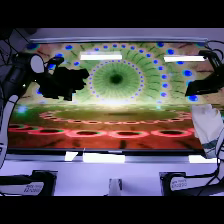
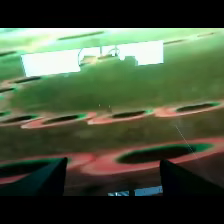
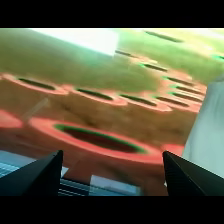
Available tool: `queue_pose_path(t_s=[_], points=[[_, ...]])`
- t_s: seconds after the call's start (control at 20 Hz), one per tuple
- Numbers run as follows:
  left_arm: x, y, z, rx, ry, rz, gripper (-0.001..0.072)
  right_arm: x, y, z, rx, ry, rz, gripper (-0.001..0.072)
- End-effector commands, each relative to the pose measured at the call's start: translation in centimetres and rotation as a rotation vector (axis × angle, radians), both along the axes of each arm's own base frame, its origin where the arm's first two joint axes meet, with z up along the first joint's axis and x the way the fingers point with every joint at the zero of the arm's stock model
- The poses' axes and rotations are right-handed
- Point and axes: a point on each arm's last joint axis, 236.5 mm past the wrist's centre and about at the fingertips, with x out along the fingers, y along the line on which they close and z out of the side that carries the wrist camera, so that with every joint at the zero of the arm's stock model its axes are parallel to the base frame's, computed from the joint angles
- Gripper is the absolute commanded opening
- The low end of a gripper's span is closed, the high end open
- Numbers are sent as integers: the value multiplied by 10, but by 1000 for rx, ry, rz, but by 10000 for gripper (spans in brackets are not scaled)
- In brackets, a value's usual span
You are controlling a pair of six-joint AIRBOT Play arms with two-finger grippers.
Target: Fold the shirts.
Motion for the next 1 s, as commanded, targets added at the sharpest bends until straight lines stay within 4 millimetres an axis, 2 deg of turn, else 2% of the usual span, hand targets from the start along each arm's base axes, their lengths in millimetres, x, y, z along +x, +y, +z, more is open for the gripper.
queue_pose_path(t_s=[0.0, 0.75, 0.8, 0.9, 0.95], points=[[0, 0, 0, 0, 1, 0, 712, 0, 0, 0, 0, 1, 1, 679], [1, -2, 0, -8, -4, 3, 713, 0, 0, 0, 0, 1, 1, 679], [4, -4, 0, -15, -12, 3, 712, 0, 0, 0, 0, 1, 1, 679], [21, -8, 1, -34, -79, 4, 713, 2, 0, 0, -1, -6, -1, 679], [29, -13, 1, -51, -110, 4, 713, 10, -2, 1, -10, -41, -7, 679]])
